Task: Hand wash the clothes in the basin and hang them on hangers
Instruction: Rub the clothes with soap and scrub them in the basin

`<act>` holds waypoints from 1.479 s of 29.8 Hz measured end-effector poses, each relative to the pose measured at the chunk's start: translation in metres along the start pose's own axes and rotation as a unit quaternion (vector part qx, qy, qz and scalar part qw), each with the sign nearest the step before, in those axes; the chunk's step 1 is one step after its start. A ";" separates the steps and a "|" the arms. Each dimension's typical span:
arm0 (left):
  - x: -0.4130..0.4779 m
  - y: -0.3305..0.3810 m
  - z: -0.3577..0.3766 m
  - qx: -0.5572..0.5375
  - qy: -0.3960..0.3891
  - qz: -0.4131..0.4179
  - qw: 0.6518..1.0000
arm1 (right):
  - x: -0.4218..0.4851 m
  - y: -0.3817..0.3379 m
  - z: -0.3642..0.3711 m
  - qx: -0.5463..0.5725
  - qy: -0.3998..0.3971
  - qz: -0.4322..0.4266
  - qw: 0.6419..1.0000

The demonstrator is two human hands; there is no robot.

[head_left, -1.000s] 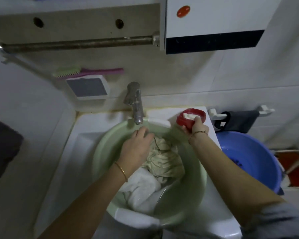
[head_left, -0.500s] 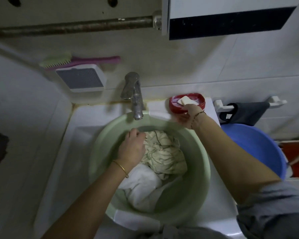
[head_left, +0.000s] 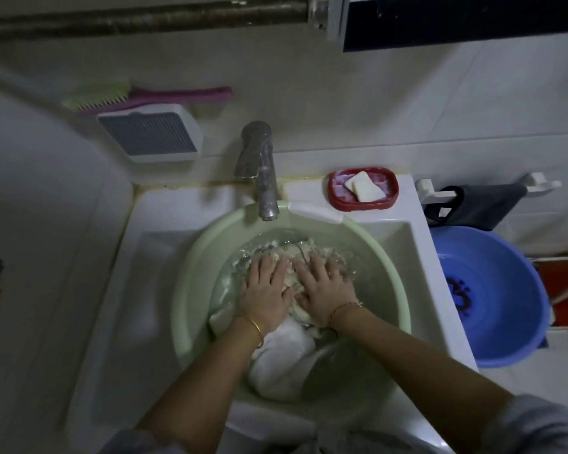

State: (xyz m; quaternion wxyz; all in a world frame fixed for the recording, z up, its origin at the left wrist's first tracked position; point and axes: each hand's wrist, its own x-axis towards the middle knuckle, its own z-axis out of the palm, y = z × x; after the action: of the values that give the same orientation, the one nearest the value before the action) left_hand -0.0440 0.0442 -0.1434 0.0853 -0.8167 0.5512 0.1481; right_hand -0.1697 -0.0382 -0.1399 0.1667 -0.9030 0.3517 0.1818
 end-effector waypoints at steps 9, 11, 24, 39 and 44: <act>0.011 -0.004 0.026 0.015 -0.092 0.037 0.995 | -0.006 -0.006 0.001 0.046 -0.141 0.066 0.987; 0.012 -0.004 0.017 -0.029 -0.080 0.038 0.996 | 0.002 0.000 0.005 0.015 -0.225 0.060 0.972; -0.018 0.006 -0.076 -0.326 -0.151 0.103 0.927 | -0.013 0.015 -0.074 0.566 -0.090 0.206 0.793; -0.032 -0.010 -0.118 -0.734 -0.030 -0.085 0.673 | -0.045 0.019 -0.074 0.502 -0.058 -0.033 0.862; -0.040 -0.019 -0.121 -0.739 -0.084 -0.074 0.664 | -0.040 0.009 -0.073 0.613 0.072 0.032 0.787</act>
State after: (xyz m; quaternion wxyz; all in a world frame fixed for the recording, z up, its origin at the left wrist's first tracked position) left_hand -0.0227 0.0496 -0.0163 -0.4901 -0.6338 0.1893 0.5677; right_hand -0.1878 -0.0524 -0.0589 0.6532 -0.6101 0.4286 -0.1321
